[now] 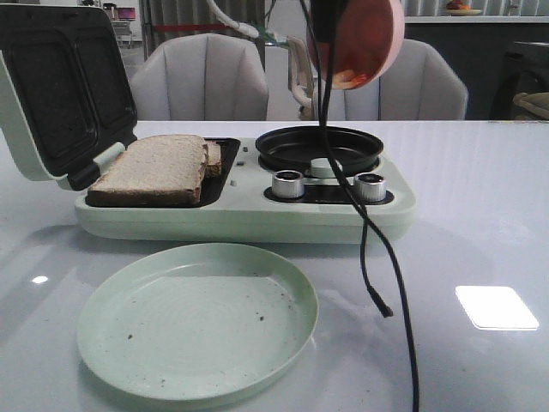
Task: Make breakfast with bread and shrimp
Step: 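Tilt the pink bowl over the black pan to pour the shrimp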
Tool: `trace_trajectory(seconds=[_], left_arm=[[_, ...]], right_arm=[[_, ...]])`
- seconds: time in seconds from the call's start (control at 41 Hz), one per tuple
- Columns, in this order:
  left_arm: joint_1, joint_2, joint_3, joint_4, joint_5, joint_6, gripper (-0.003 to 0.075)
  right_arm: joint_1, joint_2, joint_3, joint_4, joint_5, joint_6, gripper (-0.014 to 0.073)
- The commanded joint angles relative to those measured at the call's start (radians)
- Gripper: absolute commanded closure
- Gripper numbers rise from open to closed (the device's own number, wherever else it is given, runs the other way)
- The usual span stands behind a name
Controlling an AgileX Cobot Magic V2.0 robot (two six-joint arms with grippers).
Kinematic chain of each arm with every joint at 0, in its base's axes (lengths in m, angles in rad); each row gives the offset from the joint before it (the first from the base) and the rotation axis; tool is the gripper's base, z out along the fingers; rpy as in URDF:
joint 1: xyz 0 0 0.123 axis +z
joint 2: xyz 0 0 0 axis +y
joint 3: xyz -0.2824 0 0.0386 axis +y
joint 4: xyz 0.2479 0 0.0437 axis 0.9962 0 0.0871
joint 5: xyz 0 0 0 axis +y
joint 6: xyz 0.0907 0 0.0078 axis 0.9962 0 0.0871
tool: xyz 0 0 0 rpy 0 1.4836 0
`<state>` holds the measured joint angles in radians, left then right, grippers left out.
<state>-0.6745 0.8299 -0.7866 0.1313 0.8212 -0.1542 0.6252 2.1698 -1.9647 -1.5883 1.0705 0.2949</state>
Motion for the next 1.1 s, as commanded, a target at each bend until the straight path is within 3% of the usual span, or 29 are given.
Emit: trace_trajectory(seconds=[0.0,0.806,0.952,1.074], left_arm=[[-0.009,-0.005,-0.029,0.016,-0.049,-0.003,0.0519],[-0.009,-0.005,-0.029,0.061,-0.044,-0.003,0.0519],[-0.009,-0.005,-0.029,0.061,-0.044,-0.003,0.0519],[-0.009,-0.005,-0.029,0.061,-0.044,-0.003,0.0519]], right_arm=[[0.002,-0.069,-0.038,-0.171,0.048,0.008,0.055],[0.024,-0.095,-0.056,-0.198,0.051,-0.035,0.055],[0.02,-0.102,-0.056,-0.067,0.117,0.031,0.055],[-0.001,-0.145,-0.056,0.178,0.165,0.029,0.055]])
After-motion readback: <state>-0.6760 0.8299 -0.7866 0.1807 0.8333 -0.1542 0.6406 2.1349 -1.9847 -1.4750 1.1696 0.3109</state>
